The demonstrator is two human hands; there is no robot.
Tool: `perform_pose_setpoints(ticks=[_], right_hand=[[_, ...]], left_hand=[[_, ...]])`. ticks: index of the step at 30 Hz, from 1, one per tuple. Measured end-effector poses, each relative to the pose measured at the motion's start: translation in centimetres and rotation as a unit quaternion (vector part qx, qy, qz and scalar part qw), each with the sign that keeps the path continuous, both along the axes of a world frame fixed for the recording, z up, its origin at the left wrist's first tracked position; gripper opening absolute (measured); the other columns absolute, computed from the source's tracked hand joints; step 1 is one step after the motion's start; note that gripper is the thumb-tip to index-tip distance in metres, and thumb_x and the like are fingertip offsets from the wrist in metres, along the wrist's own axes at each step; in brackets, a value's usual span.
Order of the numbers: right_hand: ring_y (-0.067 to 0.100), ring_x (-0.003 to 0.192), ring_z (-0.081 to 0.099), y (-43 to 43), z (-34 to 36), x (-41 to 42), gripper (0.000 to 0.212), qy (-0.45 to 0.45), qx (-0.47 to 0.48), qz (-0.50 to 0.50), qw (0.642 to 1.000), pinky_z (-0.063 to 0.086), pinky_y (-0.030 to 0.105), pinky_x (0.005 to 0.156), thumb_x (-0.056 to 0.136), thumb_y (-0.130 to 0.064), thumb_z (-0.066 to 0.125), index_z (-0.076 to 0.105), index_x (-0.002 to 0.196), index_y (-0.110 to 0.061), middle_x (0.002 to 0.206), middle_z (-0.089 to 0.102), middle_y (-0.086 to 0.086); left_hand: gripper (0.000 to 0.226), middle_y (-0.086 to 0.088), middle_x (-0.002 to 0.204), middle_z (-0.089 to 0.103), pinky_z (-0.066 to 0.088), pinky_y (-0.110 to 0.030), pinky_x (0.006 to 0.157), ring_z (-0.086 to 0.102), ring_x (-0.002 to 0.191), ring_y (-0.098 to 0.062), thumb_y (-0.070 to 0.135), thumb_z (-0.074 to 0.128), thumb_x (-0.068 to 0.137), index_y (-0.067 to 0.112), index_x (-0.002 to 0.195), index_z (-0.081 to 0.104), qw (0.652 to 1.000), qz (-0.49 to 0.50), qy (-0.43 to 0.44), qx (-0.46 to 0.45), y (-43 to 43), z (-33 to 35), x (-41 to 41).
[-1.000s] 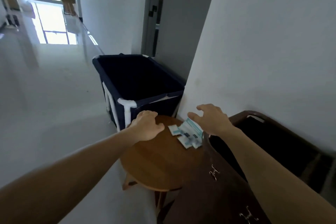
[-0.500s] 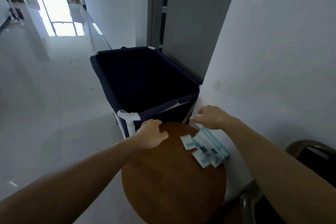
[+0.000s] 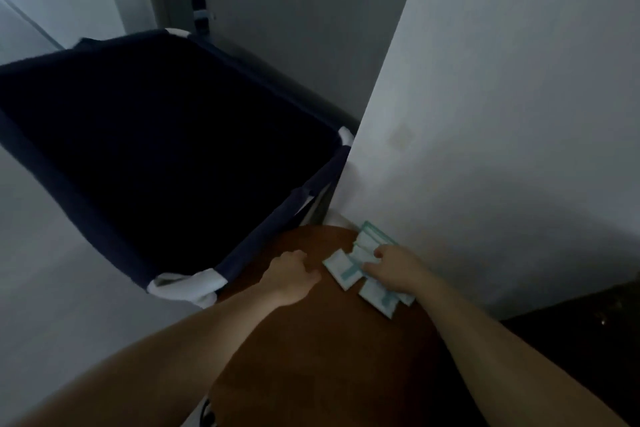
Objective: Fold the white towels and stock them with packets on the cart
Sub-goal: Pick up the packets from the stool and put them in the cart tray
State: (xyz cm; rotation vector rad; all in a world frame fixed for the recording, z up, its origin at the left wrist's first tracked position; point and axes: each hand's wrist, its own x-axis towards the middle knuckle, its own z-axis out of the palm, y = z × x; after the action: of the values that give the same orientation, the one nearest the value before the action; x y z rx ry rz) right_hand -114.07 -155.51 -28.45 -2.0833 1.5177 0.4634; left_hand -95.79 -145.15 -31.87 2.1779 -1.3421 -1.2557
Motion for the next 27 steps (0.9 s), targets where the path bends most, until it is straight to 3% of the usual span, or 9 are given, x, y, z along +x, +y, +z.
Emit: perform_pose_setpoints(ticks=[4,7,10,14,17,20,23,25,27], right_hand=[[0.024,0.103,0.060,0.8,-6.0,0.1,0.042,-0.011,0.048,-0.050,0.998,0.048,0.030,0.084,0.095,-0.040,0.055,0.056,0.128,-0.014,0.124,0.062,0.008],[0.025,0.099,0.061,0.1,-10.9,0.0,0.039,-0.006,0.070,-0.082,0.994,0.045,0.028,0.075,0.091,-0.033,0.054,0.058,0.123,-0.012,0.120,0.062,0.010],[0.028,0.101,0.063,-2.2,-17.1,0.2,0.041,-0.019,0.075,-0.114,0.990,0.054,0.036,0.085,0.081,-0.037,0.050,0.062,0.114,-0.015,0.115,0.064,0.010],[0.032,0.116,0.054,-4.8,-22.3,1.4,0.049,-0.036,0.039,-0.114,0.992,0.049,0.041,0.093,0.088,-0.041,0.058,0.055,0.127,-0.011,0.126,0.056,0.012],[0.034,0.117,0.049,-6.6,-26.1,1.7,0.046,-0.029,-0.029,-0.101,0.994,0.048,0.042,0.091,0.090,-0.039,0.060,0.053,0.121,-0.006,0.125,0.052,0.016],[0.033,0.105,0.053,-7.8,-28.3,2.2,0.050,0.016,-0.119,-0.075,0.990,0.047,0.040,0.077,0.083,-0.042,0.068,0.056,0.115,-0.005,0.113,0.054,0.016],[0.033,0.082,0.057,-8.2,-29.8,2.6,0.060,0.033,-0.143,-0.074,0.986,0.047,0.038,0.066,0.060,-0.040,0.086,0.061,0.099,-0.003,0.093,0.058,0.018],[0.032,0.091,0.058,-8.2,-30.0,2.7,0.065,0.012,-0.117,-0.096,0.988,0.047,0.039,0.074,0.063,-0.044,0.085,0.059,0.107,-0.004,0.102,0.060,0.017],[0.030,0.106,0.058,-8.1,-30.3,2.5,0.061,-0.030,-0.081,-0.119,0.989,0.047,0.036,0.086,0.077,-0.043,0.077,0.055,0.123,-0.010,0.116,0.060,0.014]], left_hand=[[0.053,-0.007,0.145,0.048,0.041,-0.027,0.100,0.050,0.128,-0.024,0.038,0.047,0.102,0.012,0.148,0.040,0.999,-0.019,0.028,0.040,-2.6,-3.8,1.4],[0.046,-0.007,0.136,0.055,0.038,-0.022,0.086,0.053,0.109,-0.016,0.033,0.049,0.102,0.012,0.143,0.046,0.996,-0.012,0.067,0.059,-4.3,-6.9,1.4],[0.046,-0.006,0.135,0.054,0.038,-0.022,0.086,0.052,0.106,-0.015,0.031,0.050,0.102,0.014,0.144,0.045,0.992,0.009,0.087,0.089,-6.4,-10.6,1.1],[0.038,-0.004,0.129,0.059,0.037,-0.019,0.084,0.052,0.104,-0.012,0.025,0.056,0.099,0.014,0.136,0.054,0.992,0.042,0.080,0.089,-8.1,-15.0,0.4],[0.032,0.001,0.118,0.062,0.040,-0.021,0.086,0.057,0.105,-0.014,0.022,0.059,0.097,0.015,0.129,0.059,0.990,0.063,0.078,0.097,-8.8,-18.4,-0.2],[0.033,0.001,0.121,0.064,0.049,-0.032,0.096,0.061,0.105,-0.015,0.023,0.062,0.094,0.021,0.127,0.059,0.984,0.102,0.099,0.103,-9.4,-20.9,-0.9],[0.043,0.000,0.118,0.064,0.048,-0.032,0.097,0.061,0.107,-0.019,0.033,0.067,0.085,0.017,0.125,0.060,0.982,0.130,0.096,0.097,-10.2,-22.7,-1.6],[0.051,-0.006,0.116,0.066,0.049,-0.036,0.098,0.063,0.107,-0.024,0.036,0.069,0.077,0.011,0.121,0.062,0.976,0.170,0.104,0.087,-10.5,-23.8,-2.1],[0.042,-0.008,0.107,0.066,0.049,-0.032,0.093,0.062,0.102,-0.024,0.024,0.073,0.081,0.002,0.115,0.063,0.966,0.214,0.128,0.063,-11.0,-24.5,-2.6]])
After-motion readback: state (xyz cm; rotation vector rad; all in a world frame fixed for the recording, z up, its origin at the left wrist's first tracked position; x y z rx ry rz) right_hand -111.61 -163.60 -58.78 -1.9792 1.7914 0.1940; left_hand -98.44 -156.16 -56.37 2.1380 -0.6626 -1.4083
